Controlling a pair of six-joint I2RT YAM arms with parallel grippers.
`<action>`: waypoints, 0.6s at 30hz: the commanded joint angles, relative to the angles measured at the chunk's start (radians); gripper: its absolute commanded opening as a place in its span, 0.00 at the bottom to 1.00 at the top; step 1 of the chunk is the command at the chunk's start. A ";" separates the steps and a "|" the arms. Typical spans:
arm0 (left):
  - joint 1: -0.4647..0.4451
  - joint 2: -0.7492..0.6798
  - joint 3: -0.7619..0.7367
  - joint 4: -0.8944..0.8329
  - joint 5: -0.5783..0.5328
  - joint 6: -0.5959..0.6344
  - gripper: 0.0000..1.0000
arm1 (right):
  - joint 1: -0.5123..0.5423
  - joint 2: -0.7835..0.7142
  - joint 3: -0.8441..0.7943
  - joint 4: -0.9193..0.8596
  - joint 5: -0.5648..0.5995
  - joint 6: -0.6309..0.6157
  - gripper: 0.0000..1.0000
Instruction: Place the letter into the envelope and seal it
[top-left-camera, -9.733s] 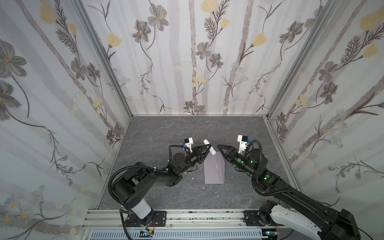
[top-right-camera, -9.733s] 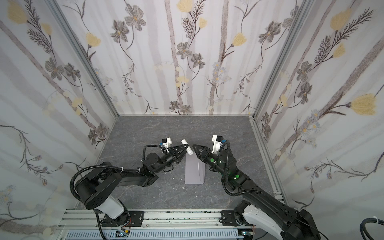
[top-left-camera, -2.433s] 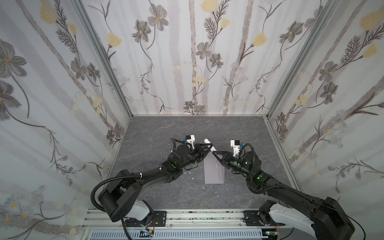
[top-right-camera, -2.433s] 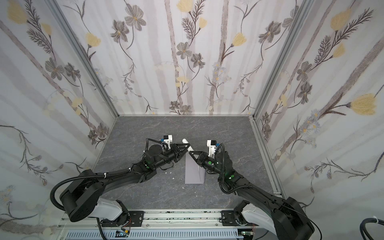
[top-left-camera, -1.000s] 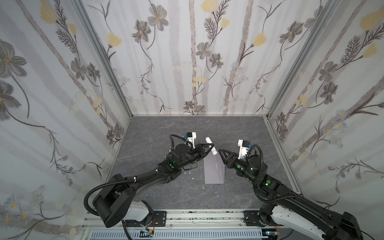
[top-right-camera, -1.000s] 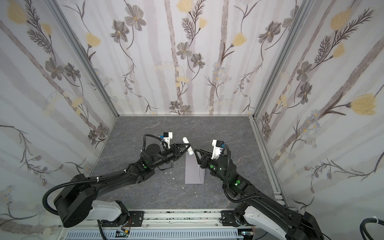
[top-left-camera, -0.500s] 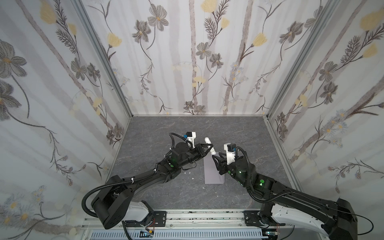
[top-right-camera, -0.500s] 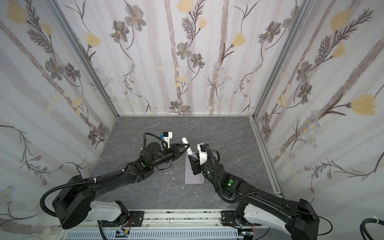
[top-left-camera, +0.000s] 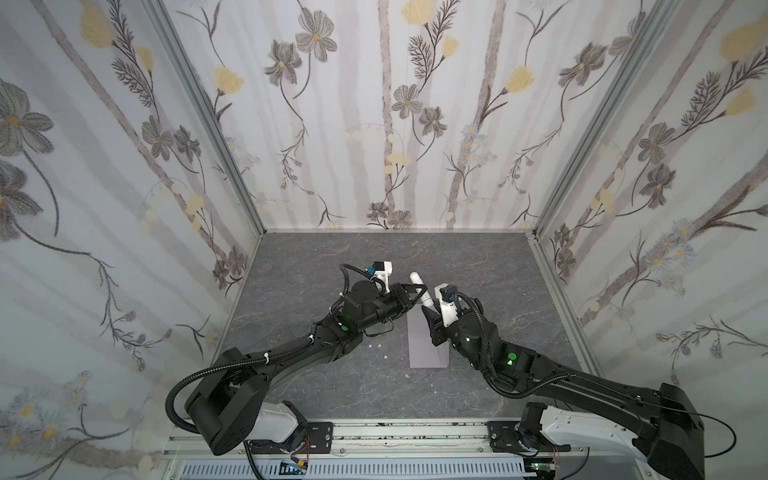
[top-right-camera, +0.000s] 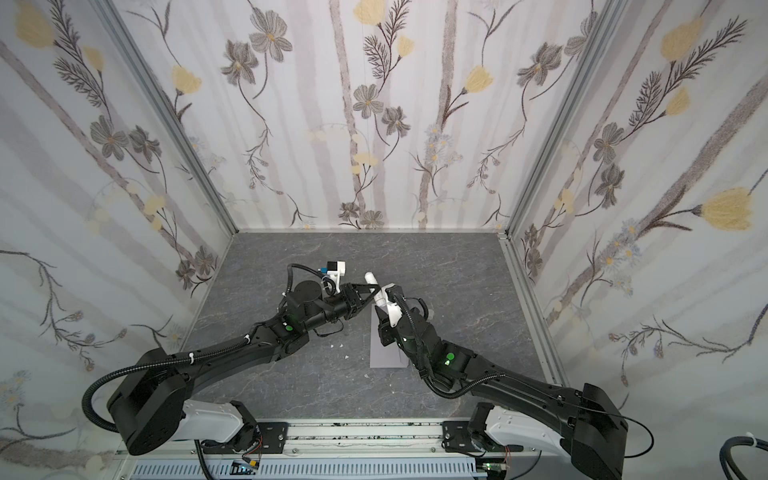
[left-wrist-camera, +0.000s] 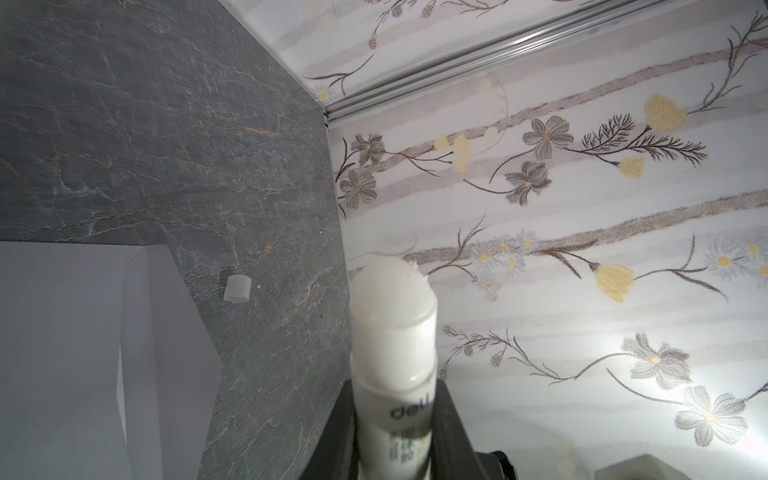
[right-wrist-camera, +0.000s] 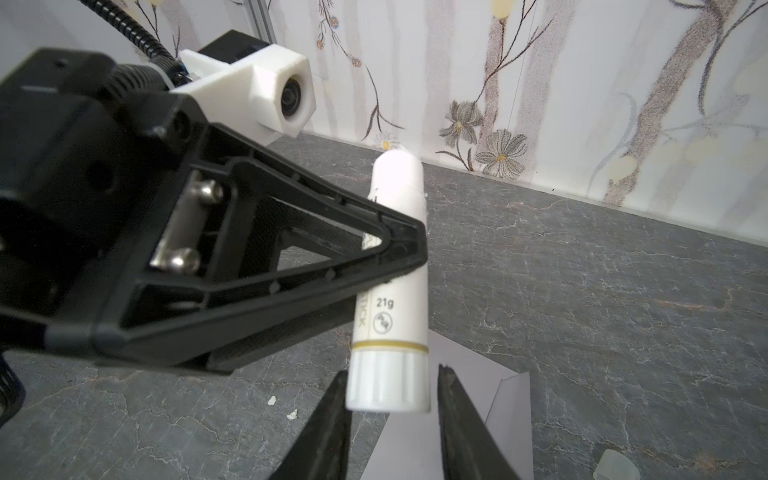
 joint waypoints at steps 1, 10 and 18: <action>0.000 0.004 0.007 0.018 0.025 -0.009 0.00 | -0.004 0.011 0.021 0.056 0.019 -0.032 0.31; -0.001 0.003 0.006 0.018 0.032 -0.007 0.00 | -0.031 -0.014 0.025 0.075 -0.103 0.023 0.12; -0.005 0.000 -0.003 0.020 0.029 -0.004 0.00 | -0.133 -0.064 -0.016 0.173 -0.339 0.237 0.12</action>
